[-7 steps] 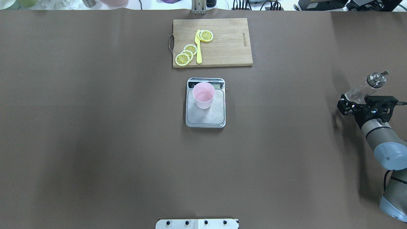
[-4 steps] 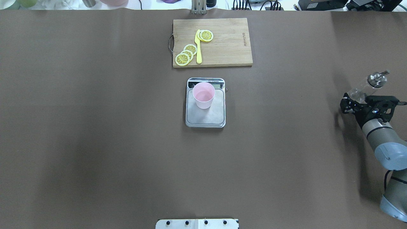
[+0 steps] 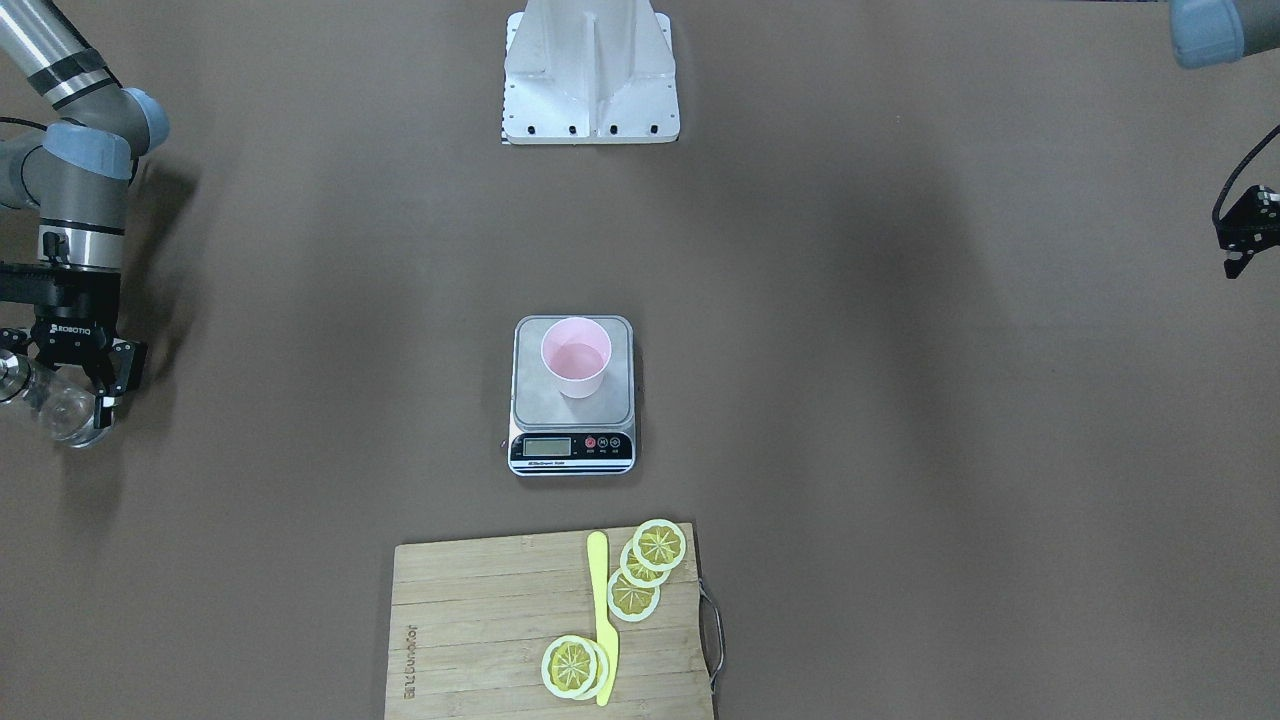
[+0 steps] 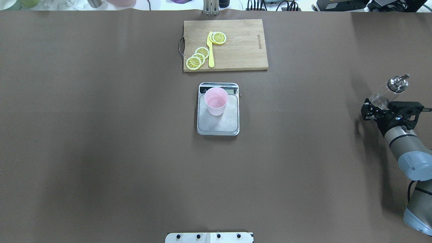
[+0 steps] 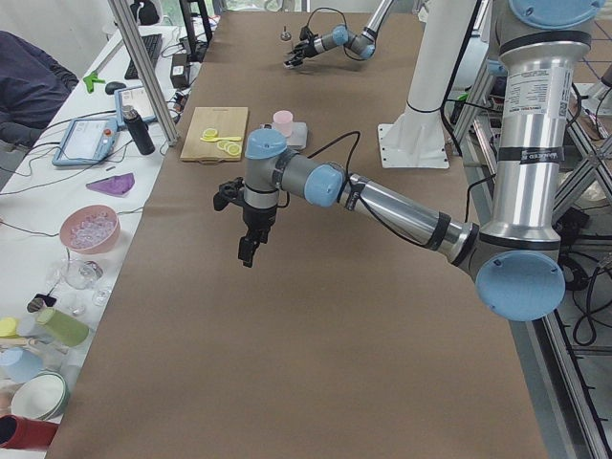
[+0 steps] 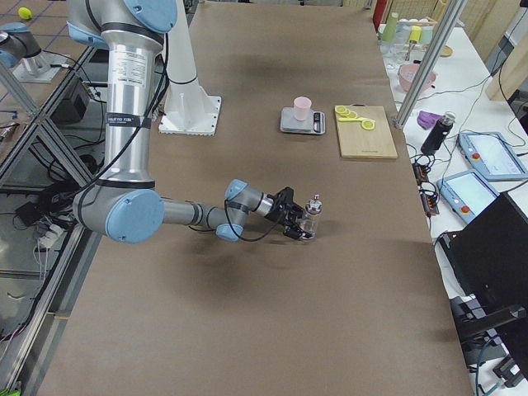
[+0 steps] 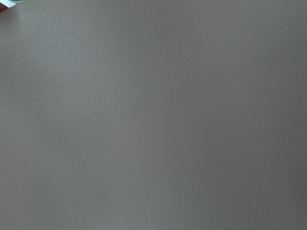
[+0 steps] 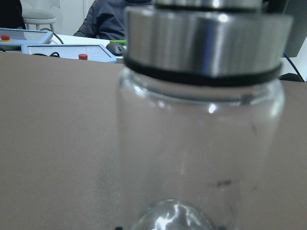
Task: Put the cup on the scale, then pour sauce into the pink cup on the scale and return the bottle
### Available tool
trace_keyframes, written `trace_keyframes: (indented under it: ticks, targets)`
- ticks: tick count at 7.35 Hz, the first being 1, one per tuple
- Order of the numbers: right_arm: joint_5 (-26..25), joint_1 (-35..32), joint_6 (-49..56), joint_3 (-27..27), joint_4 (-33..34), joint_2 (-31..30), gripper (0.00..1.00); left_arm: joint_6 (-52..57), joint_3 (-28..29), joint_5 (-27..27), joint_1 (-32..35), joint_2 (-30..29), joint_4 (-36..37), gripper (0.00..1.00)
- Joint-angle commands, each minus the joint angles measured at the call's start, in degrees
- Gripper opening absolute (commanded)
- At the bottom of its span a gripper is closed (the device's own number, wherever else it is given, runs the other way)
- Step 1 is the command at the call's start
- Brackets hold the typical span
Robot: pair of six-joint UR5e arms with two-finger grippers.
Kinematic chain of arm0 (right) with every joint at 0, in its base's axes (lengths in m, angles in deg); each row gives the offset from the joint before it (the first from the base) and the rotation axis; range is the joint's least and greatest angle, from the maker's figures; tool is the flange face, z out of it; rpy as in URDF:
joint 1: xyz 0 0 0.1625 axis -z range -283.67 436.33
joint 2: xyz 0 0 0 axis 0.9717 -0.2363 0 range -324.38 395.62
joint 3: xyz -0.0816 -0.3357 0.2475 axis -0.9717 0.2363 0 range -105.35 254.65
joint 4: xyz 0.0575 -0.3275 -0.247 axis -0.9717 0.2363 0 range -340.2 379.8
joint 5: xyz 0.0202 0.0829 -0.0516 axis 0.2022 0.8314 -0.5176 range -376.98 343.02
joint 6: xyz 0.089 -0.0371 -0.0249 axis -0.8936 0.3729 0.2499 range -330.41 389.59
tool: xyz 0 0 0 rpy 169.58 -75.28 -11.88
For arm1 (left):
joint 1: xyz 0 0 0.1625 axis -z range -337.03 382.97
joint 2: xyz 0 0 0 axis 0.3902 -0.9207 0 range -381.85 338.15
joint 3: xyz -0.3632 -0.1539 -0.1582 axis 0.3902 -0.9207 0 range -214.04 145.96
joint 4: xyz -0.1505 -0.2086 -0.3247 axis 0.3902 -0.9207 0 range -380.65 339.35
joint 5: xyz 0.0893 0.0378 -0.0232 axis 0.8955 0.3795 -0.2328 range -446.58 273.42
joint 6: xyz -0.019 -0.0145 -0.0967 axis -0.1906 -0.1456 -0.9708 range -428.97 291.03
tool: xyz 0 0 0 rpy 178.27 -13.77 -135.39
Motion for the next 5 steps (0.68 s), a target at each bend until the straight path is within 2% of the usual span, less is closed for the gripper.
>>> trace_keyframes:
  ticks: [1, 5]
  targets:
    - [0.04, -0.09, 0.1, -0.58, -0.14, -0.04, 0.0, 0.0, 0.0, 0.0, 0.03, 0.07, 0.0, 0.98]
    - [-0.66, -0.18, -0.08, -1.02, -0.23, 0.13, 0.0, 0.0, 0.61, -0.09, -0.06, 0.07, 0.09, 0.98]
